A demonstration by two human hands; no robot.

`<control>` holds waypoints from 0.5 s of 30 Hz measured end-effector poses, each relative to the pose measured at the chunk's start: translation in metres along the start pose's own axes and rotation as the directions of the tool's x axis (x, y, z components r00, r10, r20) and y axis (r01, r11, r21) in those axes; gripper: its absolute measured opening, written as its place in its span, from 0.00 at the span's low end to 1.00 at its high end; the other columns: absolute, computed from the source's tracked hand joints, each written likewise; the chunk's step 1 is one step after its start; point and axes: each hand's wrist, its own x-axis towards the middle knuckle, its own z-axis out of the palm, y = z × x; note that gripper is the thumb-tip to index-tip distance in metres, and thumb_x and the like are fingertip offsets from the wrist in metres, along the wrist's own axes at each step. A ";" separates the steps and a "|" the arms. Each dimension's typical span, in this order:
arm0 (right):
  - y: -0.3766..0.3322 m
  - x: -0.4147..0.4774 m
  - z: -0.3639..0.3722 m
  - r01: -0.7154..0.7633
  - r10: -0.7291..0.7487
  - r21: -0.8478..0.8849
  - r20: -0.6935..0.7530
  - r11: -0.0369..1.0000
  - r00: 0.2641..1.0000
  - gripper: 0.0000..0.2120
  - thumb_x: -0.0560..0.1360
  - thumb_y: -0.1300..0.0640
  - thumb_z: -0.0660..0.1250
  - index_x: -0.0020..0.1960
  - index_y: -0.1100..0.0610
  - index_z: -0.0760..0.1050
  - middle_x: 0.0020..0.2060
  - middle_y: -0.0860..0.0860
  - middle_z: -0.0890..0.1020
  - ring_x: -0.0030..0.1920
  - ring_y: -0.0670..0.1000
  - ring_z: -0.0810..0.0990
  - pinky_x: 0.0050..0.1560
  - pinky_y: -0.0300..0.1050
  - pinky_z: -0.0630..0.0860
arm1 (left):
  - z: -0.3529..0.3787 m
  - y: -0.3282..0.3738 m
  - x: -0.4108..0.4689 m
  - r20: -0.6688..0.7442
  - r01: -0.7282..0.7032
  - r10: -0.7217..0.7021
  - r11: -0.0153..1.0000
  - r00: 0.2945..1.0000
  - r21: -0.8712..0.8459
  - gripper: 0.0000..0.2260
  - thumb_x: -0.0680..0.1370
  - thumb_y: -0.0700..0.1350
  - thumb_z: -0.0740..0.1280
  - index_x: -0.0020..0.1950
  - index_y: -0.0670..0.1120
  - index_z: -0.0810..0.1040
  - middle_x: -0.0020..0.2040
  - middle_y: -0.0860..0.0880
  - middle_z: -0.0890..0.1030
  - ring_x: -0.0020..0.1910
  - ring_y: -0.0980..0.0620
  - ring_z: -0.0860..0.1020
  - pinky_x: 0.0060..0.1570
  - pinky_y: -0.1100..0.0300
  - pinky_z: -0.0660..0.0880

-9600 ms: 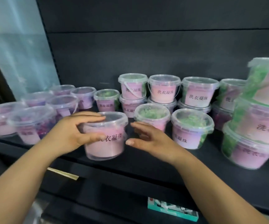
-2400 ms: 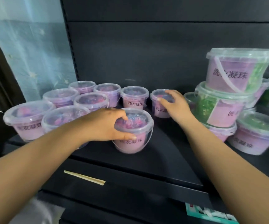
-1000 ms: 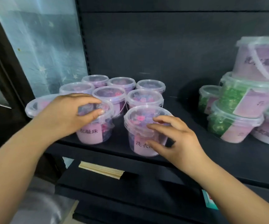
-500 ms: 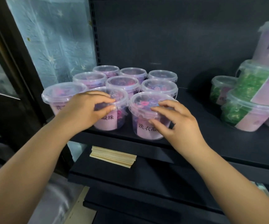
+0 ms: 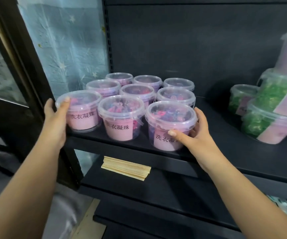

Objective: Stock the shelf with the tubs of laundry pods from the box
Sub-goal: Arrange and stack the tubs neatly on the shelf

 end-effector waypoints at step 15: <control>0.004 -0.006 0.010 0.078 -0.064 0.128 -0.113 0.989 0.991 0.50 0.48 0.46 0.81 0.62 0.36 0.57 0.54 0.29 0.71 0.56 0.33 0.74 0.58 0.35 0.73 | 0.004 -0.008 0.008 0.087 -0.070 0.072 0.997 0.994 -0.025 0.25 0.71 0.54 0.60 0.64 0.43 0.72 0.59 0.43 0.79 0.58 0.50 0.78 0.63 0.51 0.72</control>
